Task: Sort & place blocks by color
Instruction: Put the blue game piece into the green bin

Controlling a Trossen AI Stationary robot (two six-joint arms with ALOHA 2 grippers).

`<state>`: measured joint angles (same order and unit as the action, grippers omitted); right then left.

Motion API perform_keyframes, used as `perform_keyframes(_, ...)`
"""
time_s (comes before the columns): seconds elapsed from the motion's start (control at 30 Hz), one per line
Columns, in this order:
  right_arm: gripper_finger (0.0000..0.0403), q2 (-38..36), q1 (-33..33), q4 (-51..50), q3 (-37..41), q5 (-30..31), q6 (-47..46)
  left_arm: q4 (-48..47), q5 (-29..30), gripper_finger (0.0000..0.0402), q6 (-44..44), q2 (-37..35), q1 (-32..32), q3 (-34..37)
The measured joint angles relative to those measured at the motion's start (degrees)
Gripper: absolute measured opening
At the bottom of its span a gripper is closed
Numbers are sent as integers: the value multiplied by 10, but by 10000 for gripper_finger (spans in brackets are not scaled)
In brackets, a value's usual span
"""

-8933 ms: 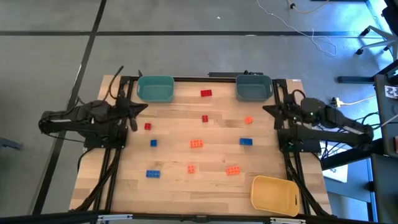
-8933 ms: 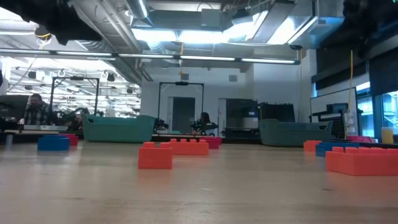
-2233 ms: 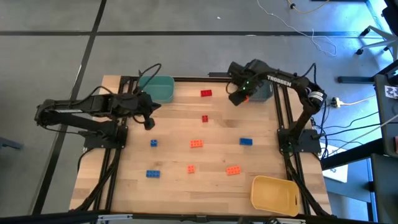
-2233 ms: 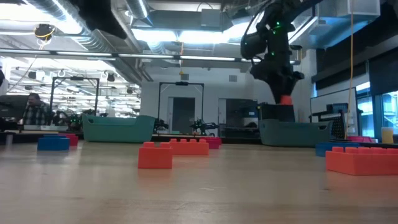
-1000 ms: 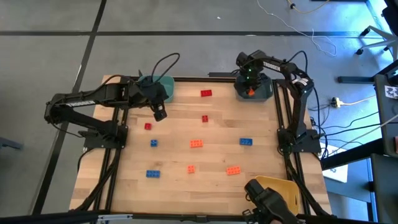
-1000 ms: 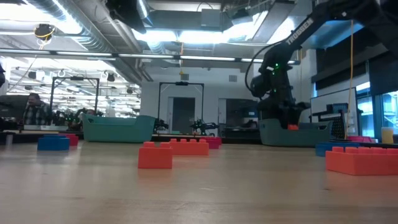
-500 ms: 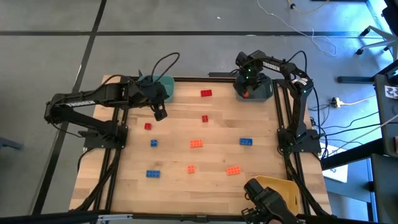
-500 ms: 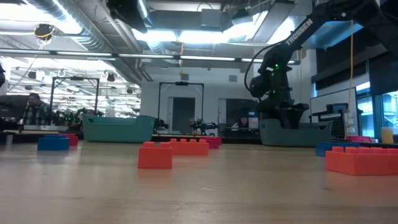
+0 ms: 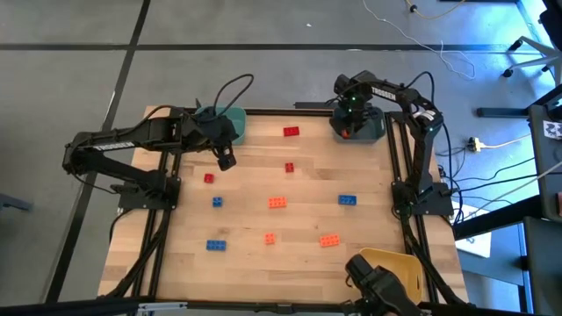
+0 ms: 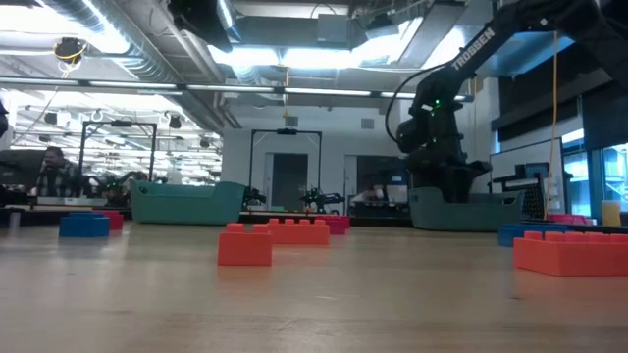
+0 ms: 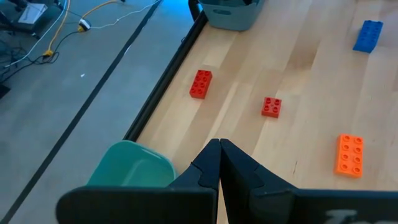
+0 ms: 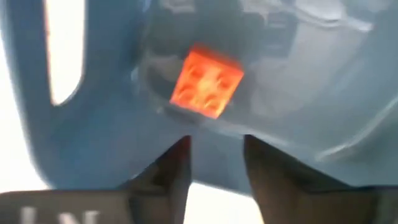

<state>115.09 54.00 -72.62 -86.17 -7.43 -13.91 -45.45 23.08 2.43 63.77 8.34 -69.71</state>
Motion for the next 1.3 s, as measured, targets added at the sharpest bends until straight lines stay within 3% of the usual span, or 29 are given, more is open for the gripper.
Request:
perform_keyframes(0.2,10,-23,-6,-35,0,2,36,1,-4,0,24,0,0,0)
perform_keyframes(0.57,3,-113,-54,-74,0,-27,67,18,-11,0,1,0,0,1)
perform_keyframes(0.83,2,-263,-145,-96,0,-83,34,10,44,0,69,1,0,1)
perform_keyframes(1.0,2,-356,-212,-77,0,-108,-30,8,39,2,79,7,4,1)
perform_keyframes(1.17,1,-412,-261,-51,0,-100,-85,-28,37,33,125,10,29,1)
perform_keyframes(1.3,2,-435,-290,-19,0,-97,-101,-90,-15,65,199,16,63,1)
